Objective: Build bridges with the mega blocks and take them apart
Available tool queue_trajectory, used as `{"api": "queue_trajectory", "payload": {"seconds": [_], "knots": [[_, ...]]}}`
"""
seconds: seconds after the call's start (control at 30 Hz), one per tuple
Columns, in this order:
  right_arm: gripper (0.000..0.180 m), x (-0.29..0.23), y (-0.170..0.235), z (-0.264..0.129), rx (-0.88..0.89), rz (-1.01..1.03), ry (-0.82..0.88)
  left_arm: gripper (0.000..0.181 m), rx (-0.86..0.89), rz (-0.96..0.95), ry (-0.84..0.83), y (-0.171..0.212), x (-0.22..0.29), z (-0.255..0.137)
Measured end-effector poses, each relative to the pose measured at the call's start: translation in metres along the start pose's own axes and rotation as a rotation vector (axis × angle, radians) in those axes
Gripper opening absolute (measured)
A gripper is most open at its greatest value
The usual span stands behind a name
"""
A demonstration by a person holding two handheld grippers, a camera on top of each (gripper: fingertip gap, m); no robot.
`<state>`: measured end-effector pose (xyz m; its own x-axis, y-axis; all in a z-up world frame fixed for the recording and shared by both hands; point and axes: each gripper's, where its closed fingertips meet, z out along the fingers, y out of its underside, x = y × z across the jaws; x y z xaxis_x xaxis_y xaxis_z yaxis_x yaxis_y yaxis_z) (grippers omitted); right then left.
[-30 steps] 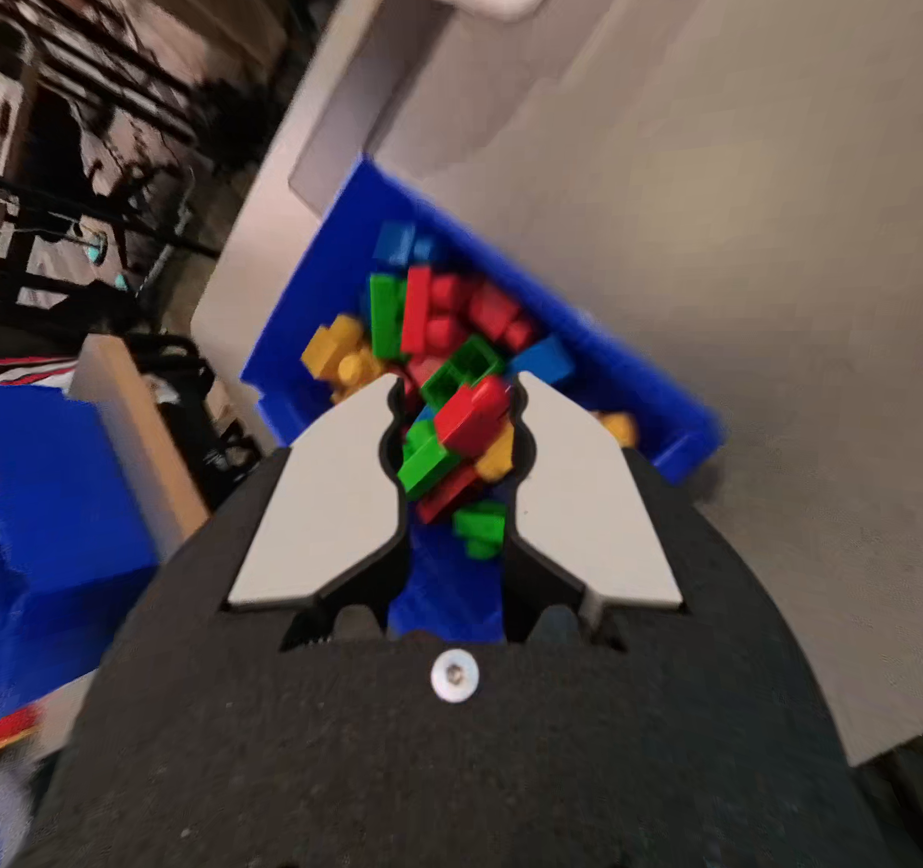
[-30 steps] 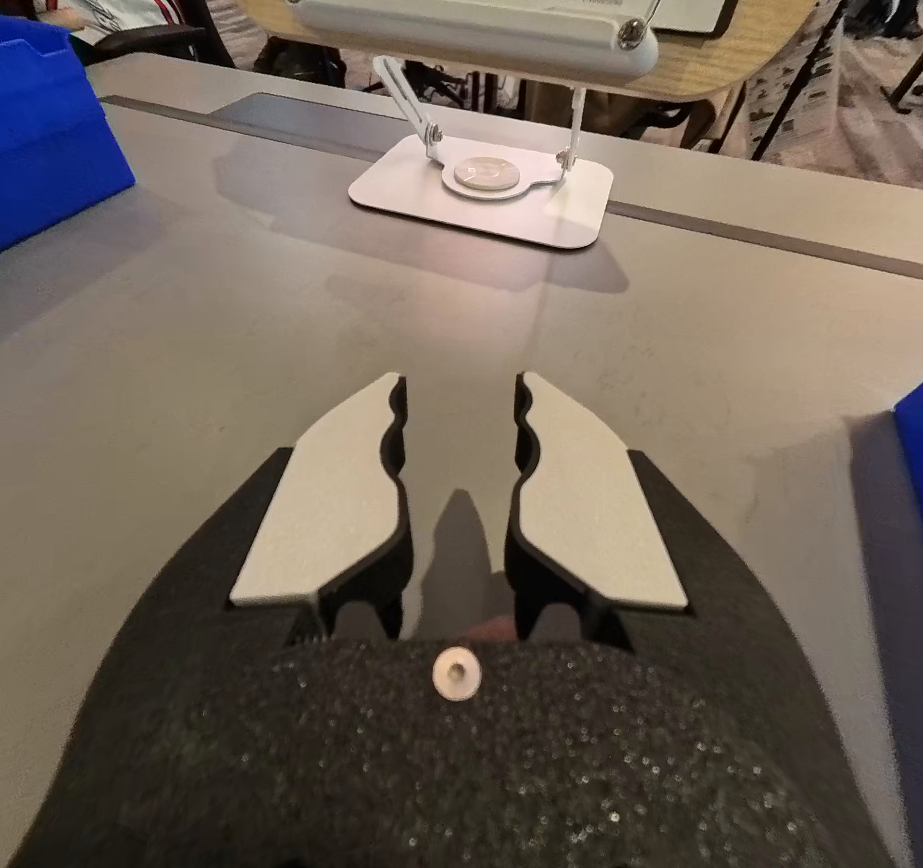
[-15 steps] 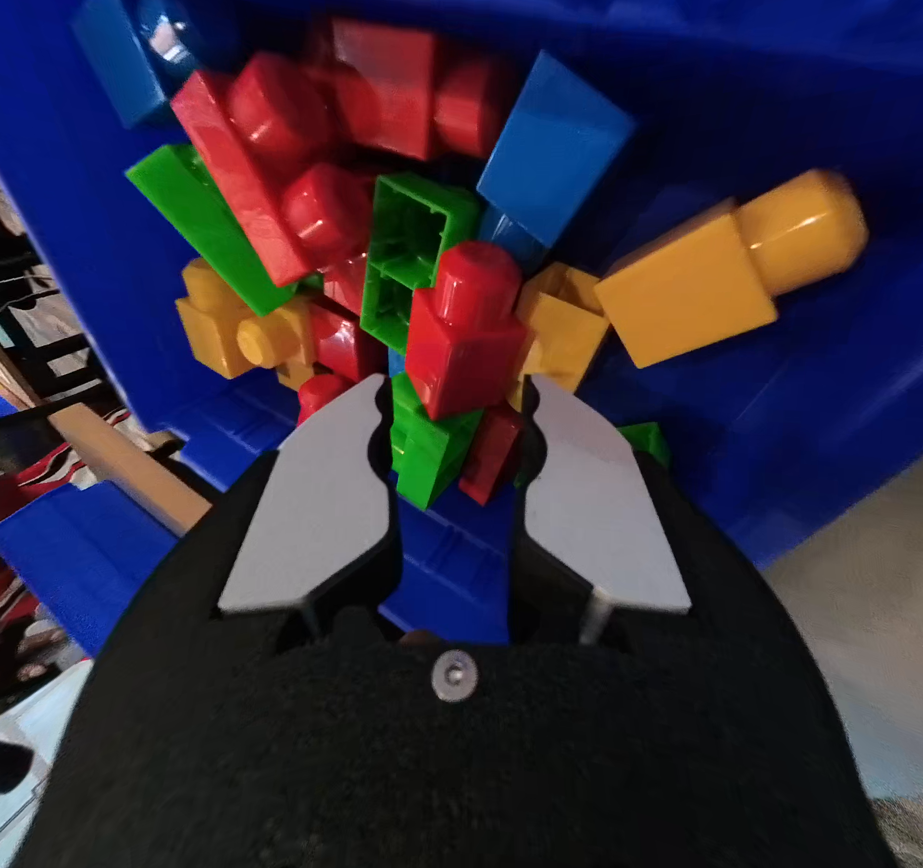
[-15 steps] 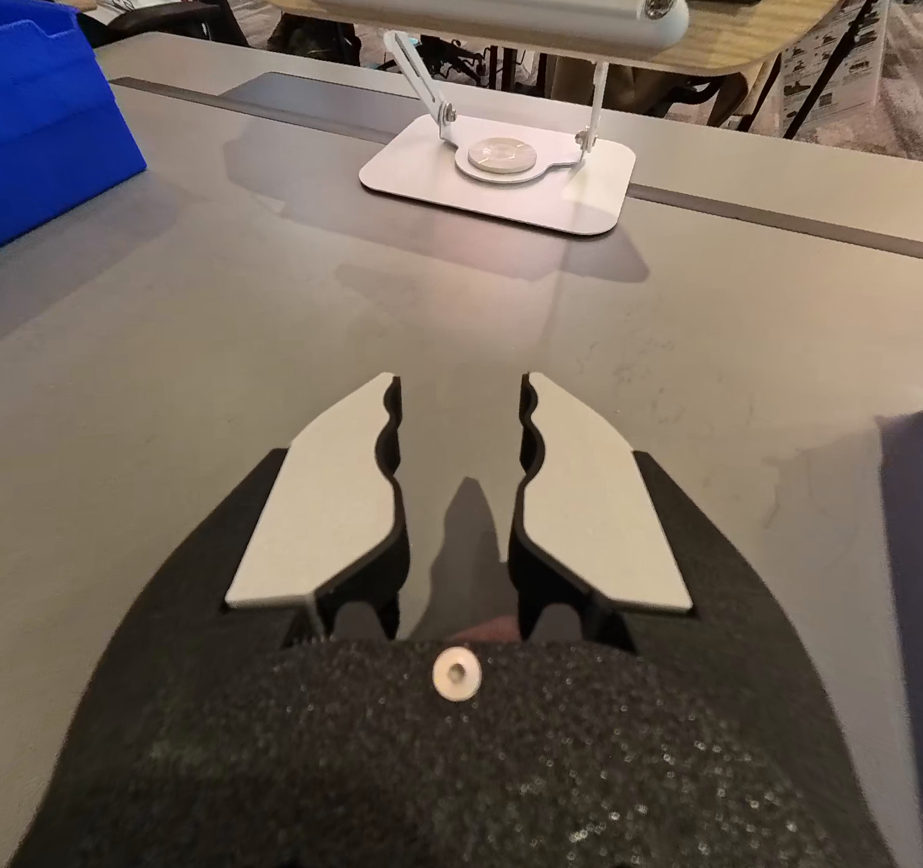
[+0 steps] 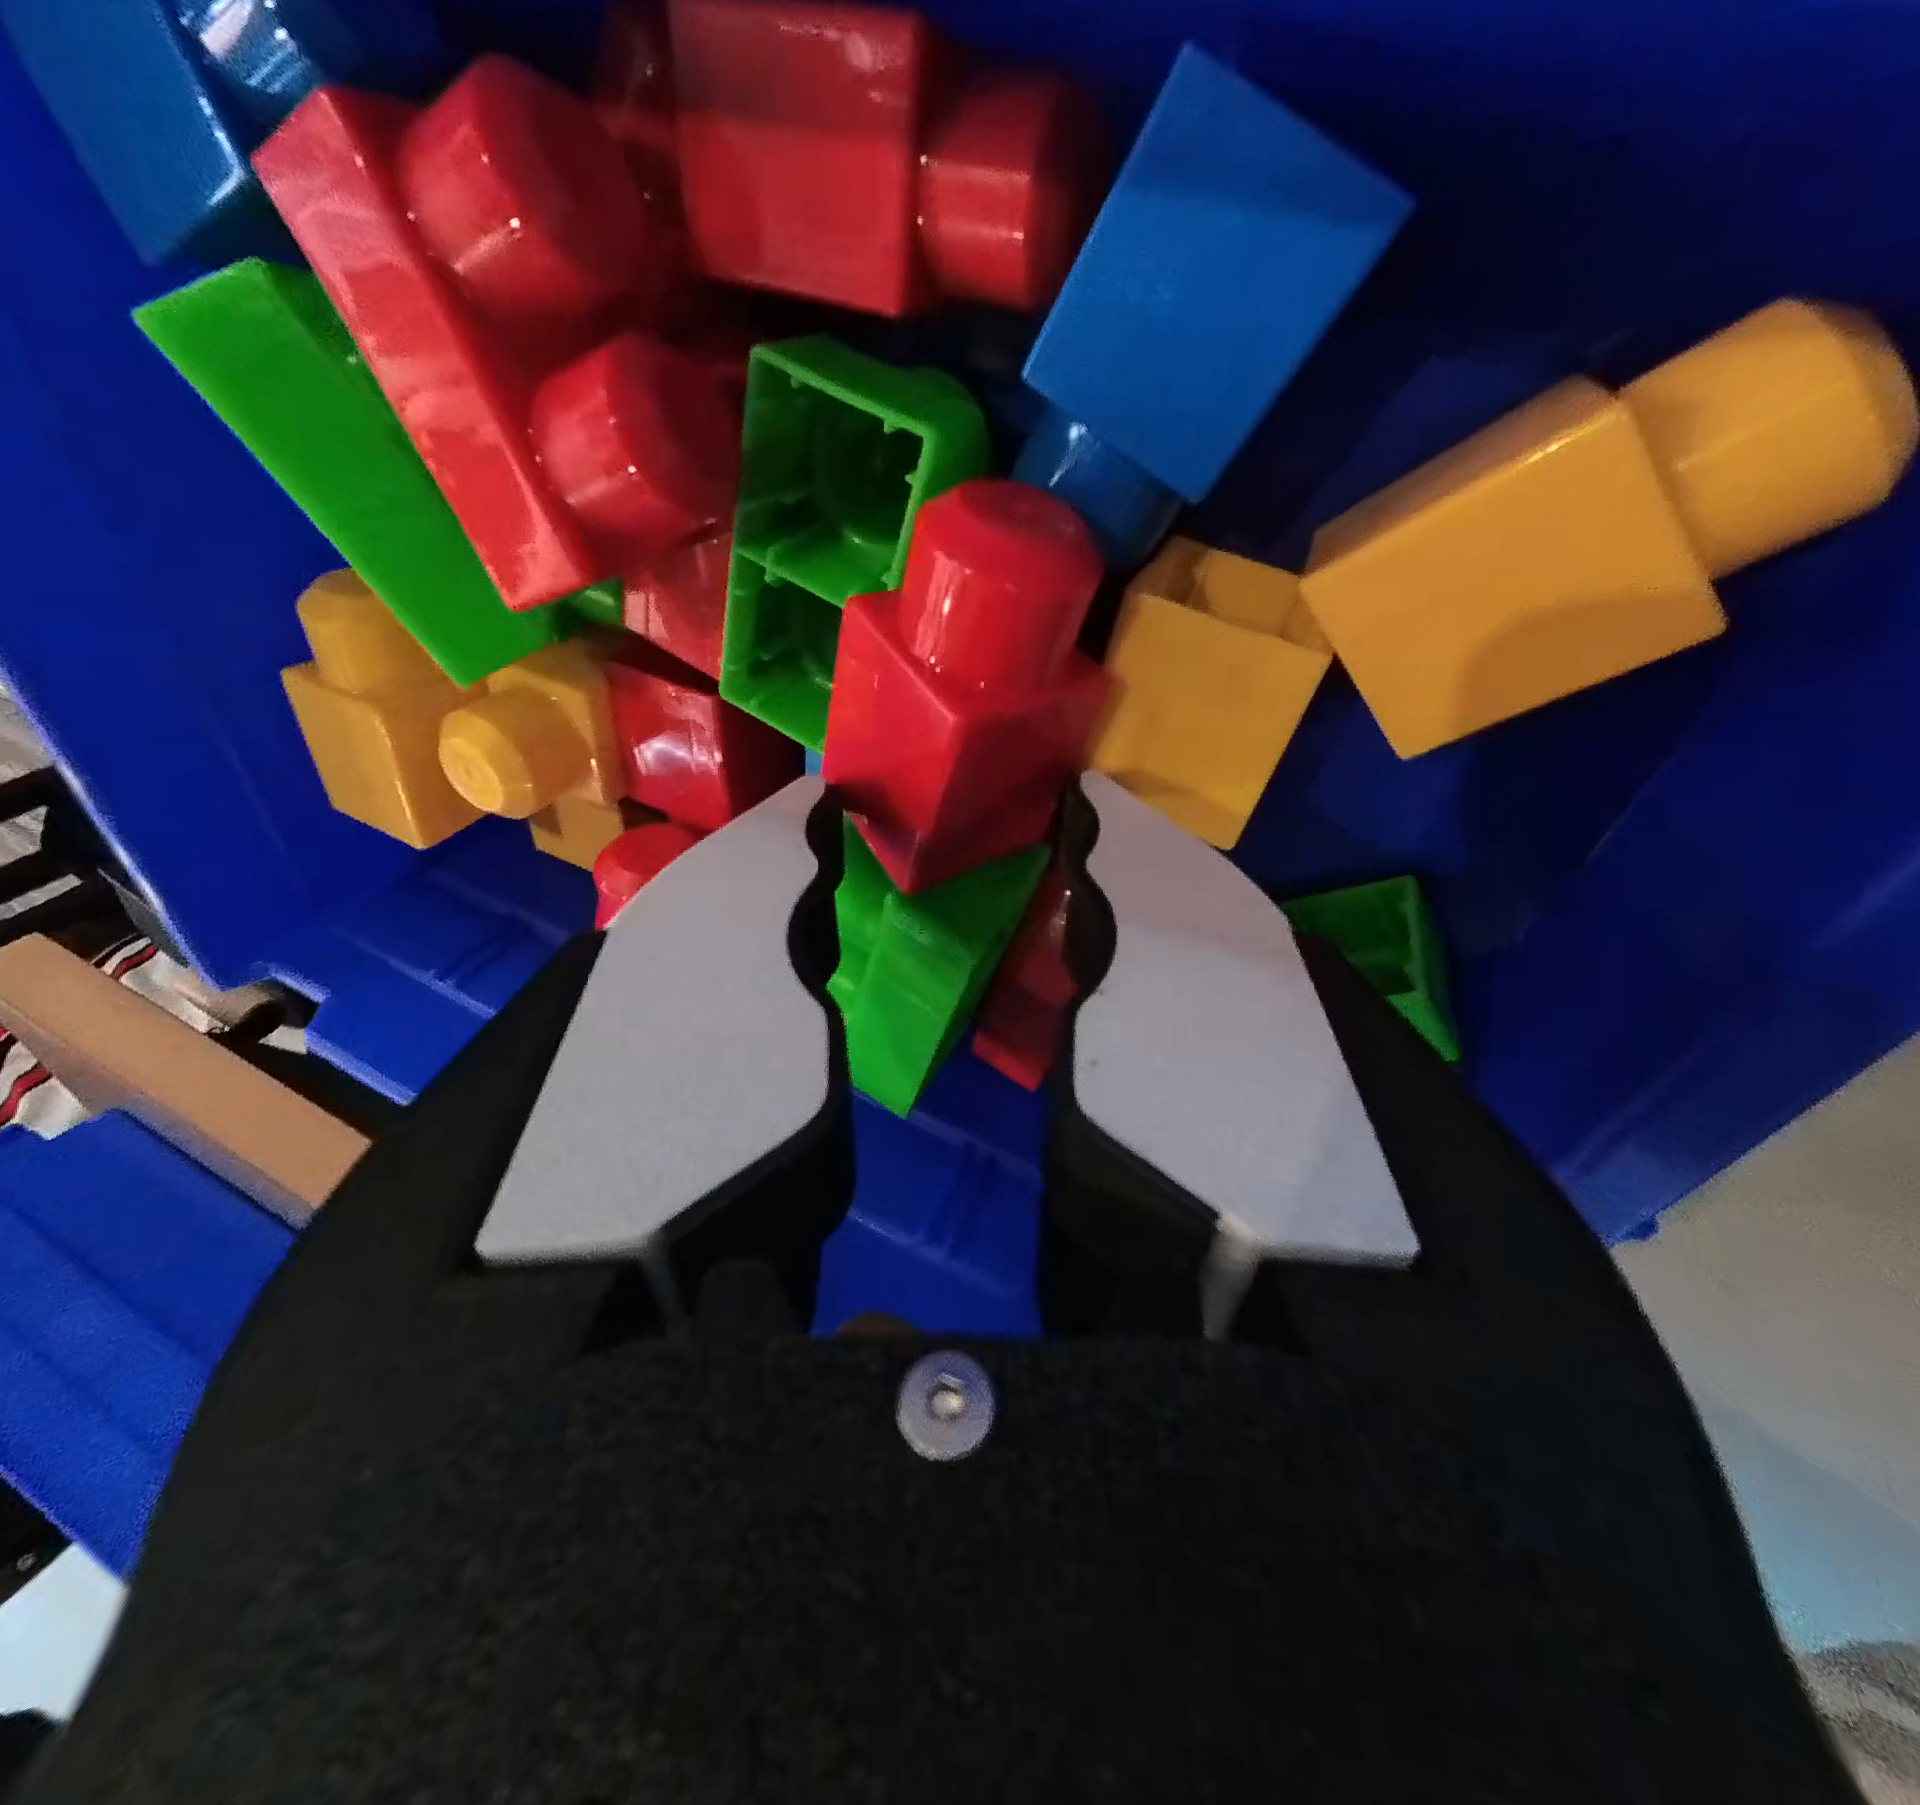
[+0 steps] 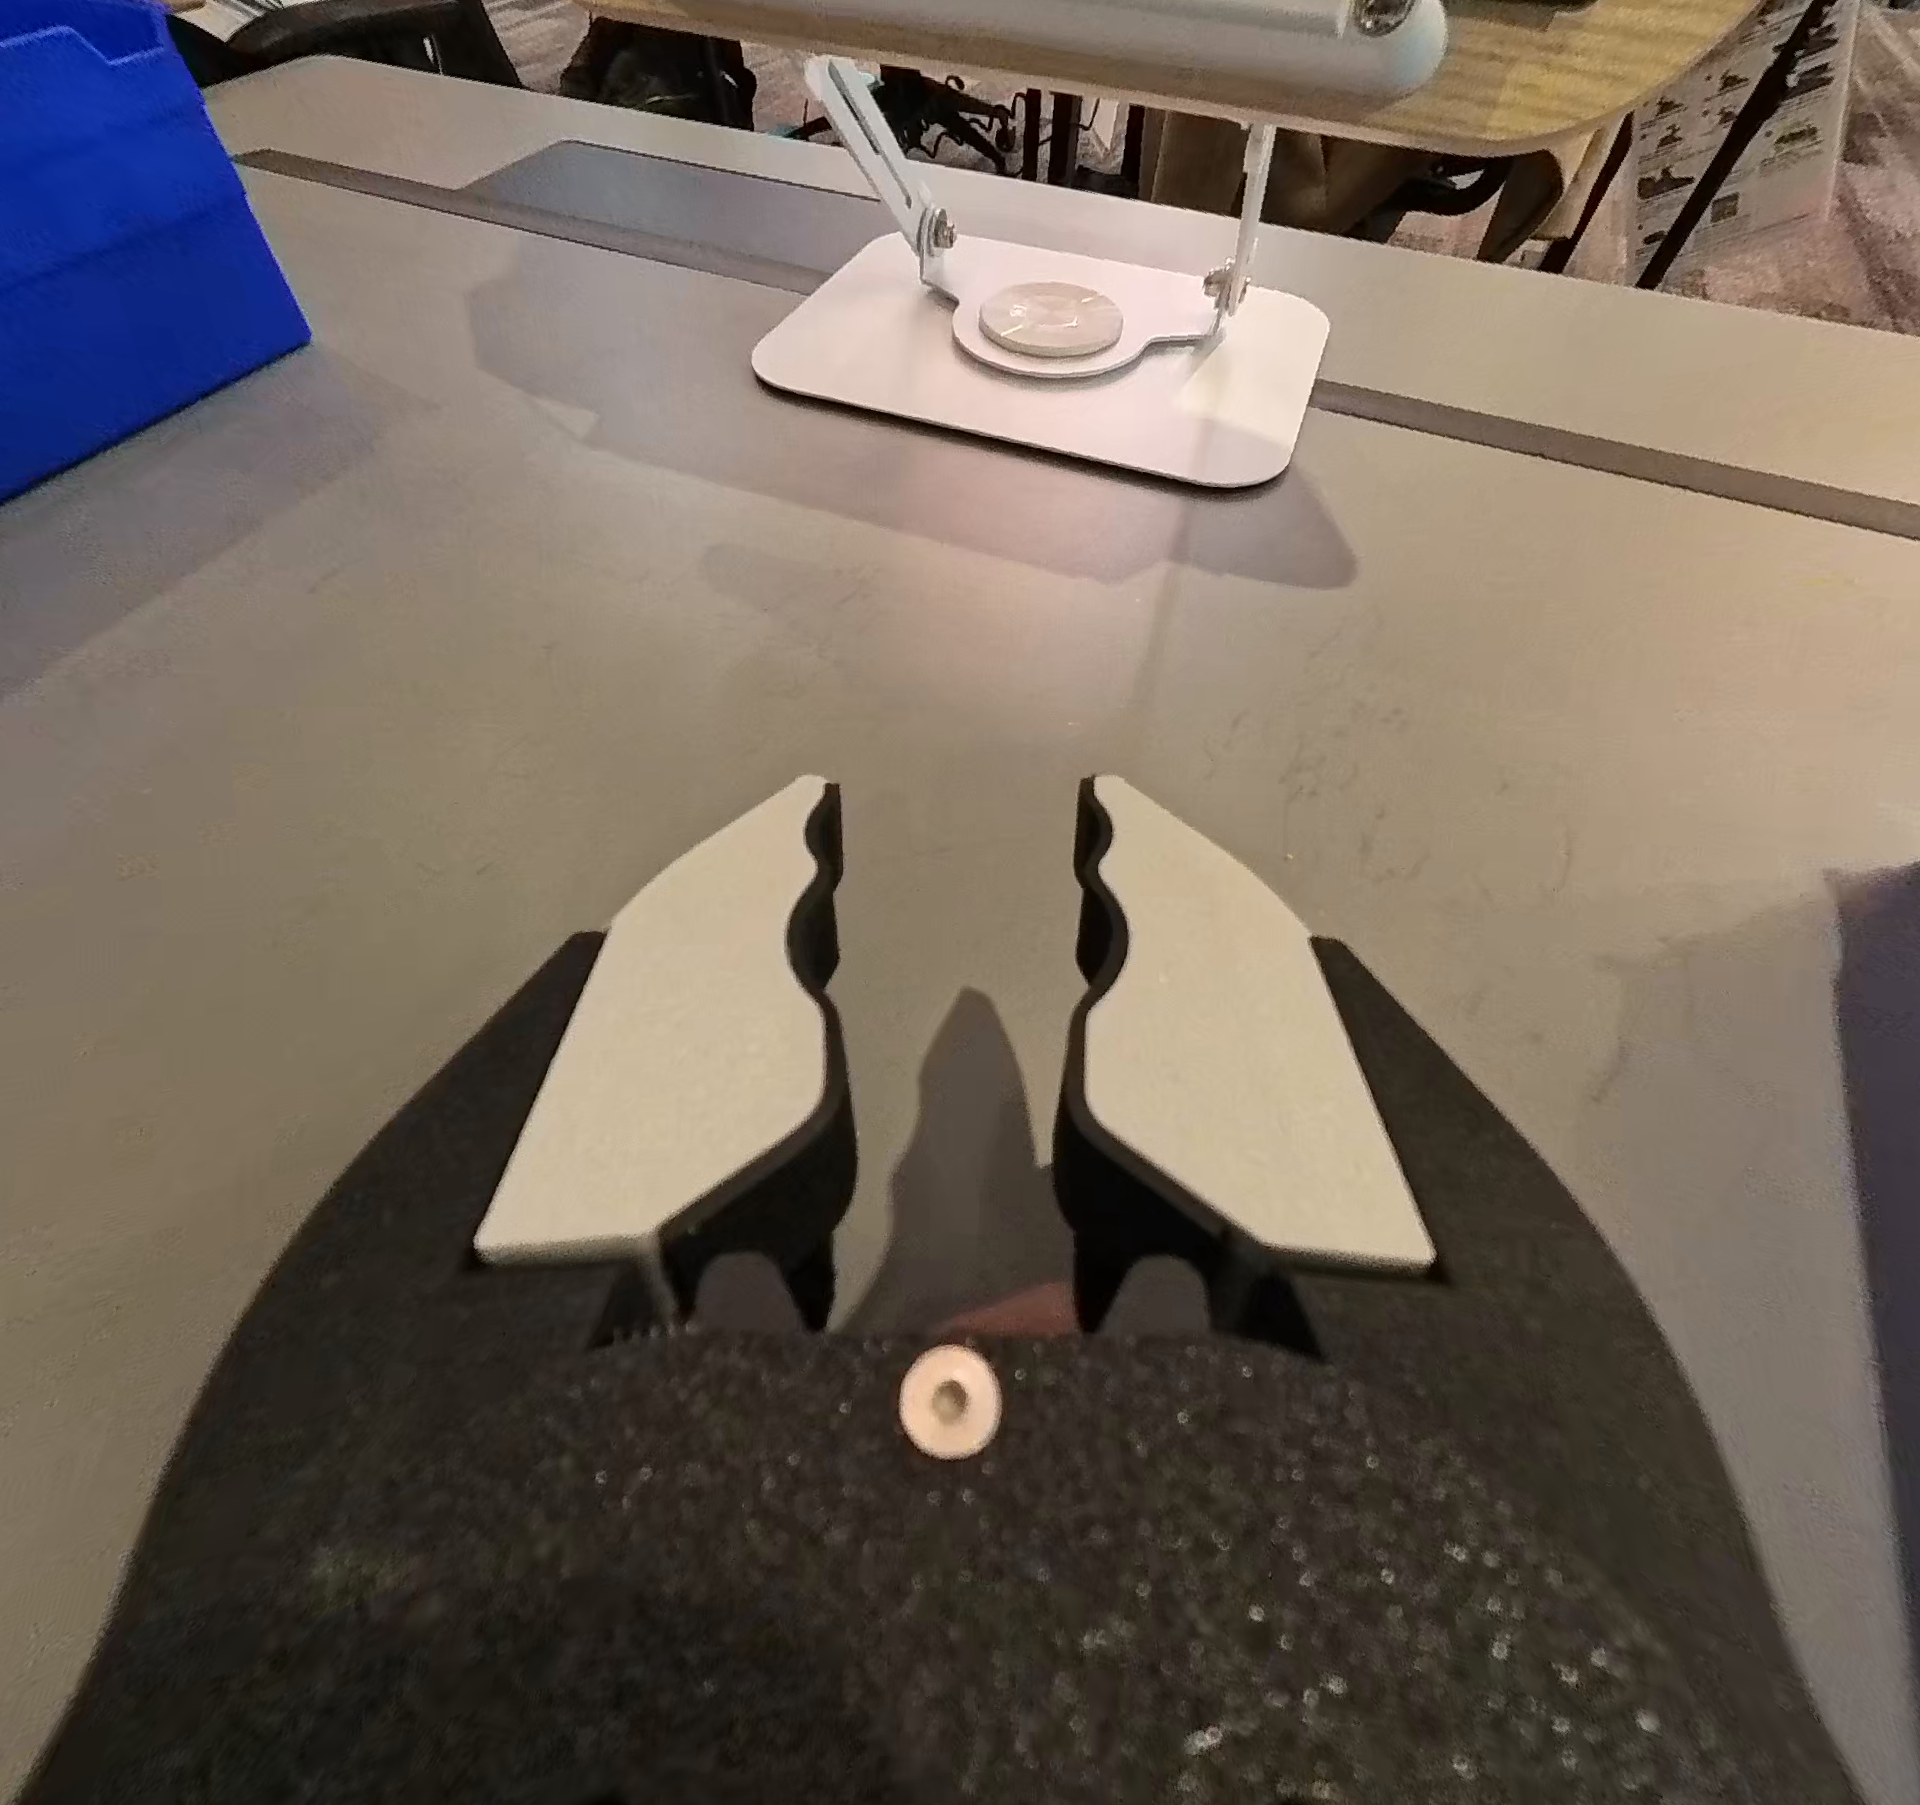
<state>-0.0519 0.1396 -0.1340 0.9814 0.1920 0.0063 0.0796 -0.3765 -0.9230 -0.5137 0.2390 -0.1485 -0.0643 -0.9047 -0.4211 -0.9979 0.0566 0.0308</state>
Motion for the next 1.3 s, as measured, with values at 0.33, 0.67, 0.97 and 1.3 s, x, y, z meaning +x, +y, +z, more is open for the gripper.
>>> {"api": "queue_trajectory", "payload": {"seconds": [0.33,0.67,0.97,1.3], "knots": [[0.043,-0.001,0.0,0.0,-0.002,-0.006,-0.004,0.039,0.067,-0.068,-0.078,-0.001,-0.002,-0.009],[0.042,-0.002,0.0,0.0,0.0,-0.01,-0.011,0.04,0.075,-0.179,-0.121,0.006,-0.002,-0.021],[0.042,-0.005,0.001,0.0,-0.006,-0.034,-0.015,0.051,0.133,-0.294,0.03,0.007,0.012,-0.075],[0.042,-0.005,0.002,0.001,-0.019,-0.018,-0.032,0.052,0.076,-0.295,0.018,0.007,-0.017,-0.088]]}}
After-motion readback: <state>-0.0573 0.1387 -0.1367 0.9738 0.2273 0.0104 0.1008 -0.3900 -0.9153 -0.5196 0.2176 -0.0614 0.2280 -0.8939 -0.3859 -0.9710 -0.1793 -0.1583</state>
